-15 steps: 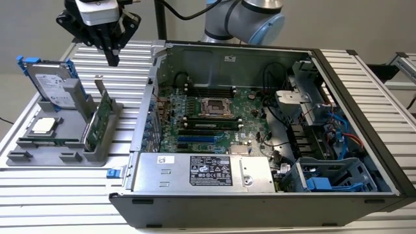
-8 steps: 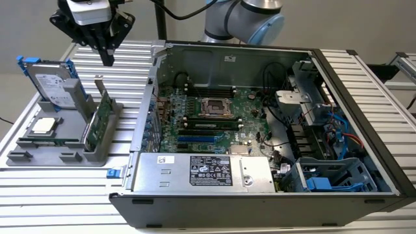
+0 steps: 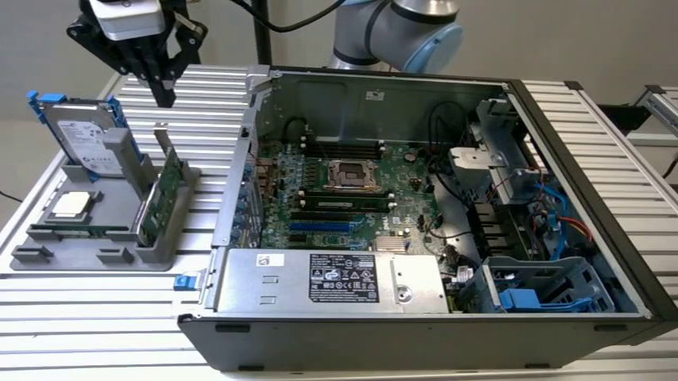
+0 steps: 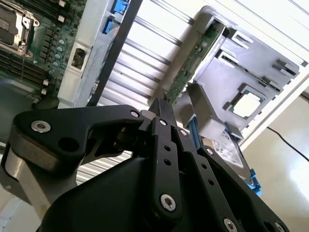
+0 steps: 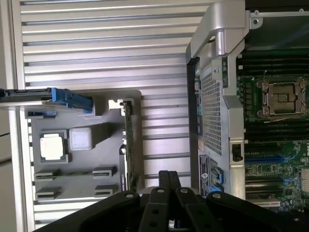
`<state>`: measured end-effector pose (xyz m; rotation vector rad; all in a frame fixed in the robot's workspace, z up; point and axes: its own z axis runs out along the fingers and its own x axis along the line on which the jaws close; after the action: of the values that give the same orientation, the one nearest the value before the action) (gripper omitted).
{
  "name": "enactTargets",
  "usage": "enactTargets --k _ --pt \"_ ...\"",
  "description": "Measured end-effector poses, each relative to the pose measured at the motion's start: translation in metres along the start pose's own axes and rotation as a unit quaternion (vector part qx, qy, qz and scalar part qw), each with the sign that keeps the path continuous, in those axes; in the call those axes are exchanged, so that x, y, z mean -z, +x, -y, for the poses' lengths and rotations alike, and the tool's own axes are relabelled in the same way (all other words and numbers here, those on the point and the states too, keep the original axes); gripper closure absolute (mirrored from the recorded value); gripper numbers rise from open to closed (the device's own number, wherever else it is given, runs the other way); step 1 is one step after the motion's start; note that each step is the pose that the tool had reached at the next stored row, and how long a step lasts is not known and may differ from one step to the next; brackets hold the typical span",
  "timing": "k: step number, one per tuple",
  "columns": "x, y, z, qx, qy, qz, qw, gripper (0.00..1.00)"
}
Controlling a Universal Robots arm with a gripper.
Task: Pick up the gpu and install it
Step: 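Reach for the gpu, then pick up the gpu and move the gpu toward the slot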
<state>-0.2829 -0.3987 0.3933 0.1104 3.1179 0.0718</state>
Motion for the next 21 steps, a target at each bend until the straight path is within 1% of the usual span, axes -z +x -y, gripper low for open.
enactTargets --k 21 --pt "0.0007 0.0338 0.0024 0.000 0.0000 0.0000 1.0000 1.00"
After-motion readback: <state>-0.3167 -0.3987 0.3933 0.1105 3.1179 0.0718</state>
